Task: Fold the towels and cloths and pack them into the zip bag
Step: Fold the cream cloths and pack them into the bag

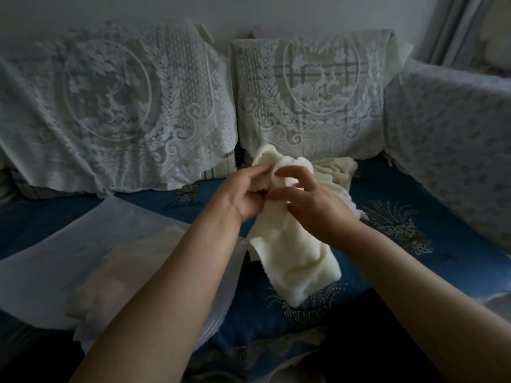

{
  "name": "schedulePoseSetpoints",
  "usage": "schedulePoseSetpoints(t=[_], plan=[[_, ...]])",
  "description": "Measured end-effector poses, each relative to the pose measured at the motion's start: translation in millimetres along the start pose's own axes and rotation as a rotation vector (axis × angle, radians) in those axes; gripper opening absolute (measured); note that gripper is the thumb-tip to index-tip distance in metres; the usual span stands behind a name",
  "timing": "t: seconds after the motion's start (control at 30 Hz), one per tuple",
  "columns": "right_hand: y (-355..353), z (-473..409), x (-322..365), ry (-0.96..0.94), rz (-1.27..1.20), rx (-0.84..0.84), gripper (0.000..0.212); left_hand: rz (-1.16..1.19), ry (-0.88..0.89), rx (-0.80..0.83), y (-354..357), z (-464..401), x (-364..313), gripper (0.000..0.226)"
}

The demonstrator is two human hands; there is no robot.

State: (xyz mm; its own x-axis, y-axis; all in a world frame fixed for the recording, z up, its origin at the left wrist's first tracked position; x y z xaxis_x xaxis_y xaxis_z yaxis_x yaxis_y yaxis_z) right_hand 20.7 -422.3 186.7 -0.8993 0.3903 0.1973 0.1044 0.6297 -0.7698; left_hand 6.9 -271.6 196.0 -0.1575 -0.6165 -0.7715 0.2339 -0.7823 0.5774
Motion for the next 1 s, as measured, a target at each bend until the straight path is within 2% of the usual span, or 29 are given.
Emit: schedulePoseSetpoints(t=[0.1,0.17,0.23,0.33,0.4,0.47,0.7,0.77,0.87,0.9,1.0], plan=[[-6.7,0.2,-1.4,0.026,0.03,-0.074,0.013,0.051,0.063,-0.05,-2.3,3.3,1.1,0.026],[-10.5,0.4,-2.1,0.052,0.005,-0.08,0.021,-0.009,0.161,-0.096,-5.0,2.9,-1.5,0.022],[-15.0,-0.3,2.1,0.088,-0.074,-0.081,0.021,-0.175,0.322,-0.144,-7.8,3.3,-6.7,0.018],[-22.6,-5.0,9.2,0.27,-0.324,-0.049,0.02,-0.385,0.468,-0.156,-5.8,7.8,-12.2,0.011],[-25.3,-9.4,10.1,0.373,-0.474,-0.037,0.021,-0.532,0.487,-0.134,-2.0,10.3,-11.4,0.008],[-27.1,-12.8,10.0,0.405,-0.541,-0.071,0.021,-0.644,0.468,-0.106,2.7,15.5,-7.8,0.016],[-25.5,-15.4,2.9,0.513,-0.529,-0.155,0.025,-0.644,0.435,-0.01,9.3,25.5,-2.3,0.019],[-25.9,-17.5,-1.0,0.545,-0.5,-0.169,0.026,-0.608,0.438,-0.016,11.0,26.5,-3.1,0.03],[-28.6,-21.7,-5.2,0.586,-0.431,-0.17,0.033,-0.58,0.468,0.001,14.7,25.4,0.3,0.069],[-28.8,-23.1,-6.2,0.605,-0.418,-0.165,0.036,-0.579,0.489,0.014,16.3,24.9,3.3,0.068],[-29.4,-24.7,-8.9,0.681,-0.436,-0.121,0.043,-0.528,0.525,-0.049,20.7,19.4,7.3,0.031]])
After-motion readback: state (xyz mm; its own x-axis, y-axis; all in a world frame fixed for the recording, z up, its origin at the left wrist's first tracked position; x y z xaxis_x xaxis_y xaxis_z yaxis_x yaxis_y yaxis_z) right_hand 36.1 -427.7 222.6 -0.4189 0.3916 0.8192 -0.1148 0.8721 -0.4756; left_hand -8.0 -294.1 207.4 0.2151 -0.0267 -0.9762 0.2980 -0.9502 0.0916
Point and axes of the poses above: each hand's wrist, its own z-axis away from the middle knuckle, its own y-axis out of the palm, x = y × z, the point moved 2 cm from there along -z, towards the middle knuckle, and after that the axes turned 2 degrees about y, right-handed, at the moved point
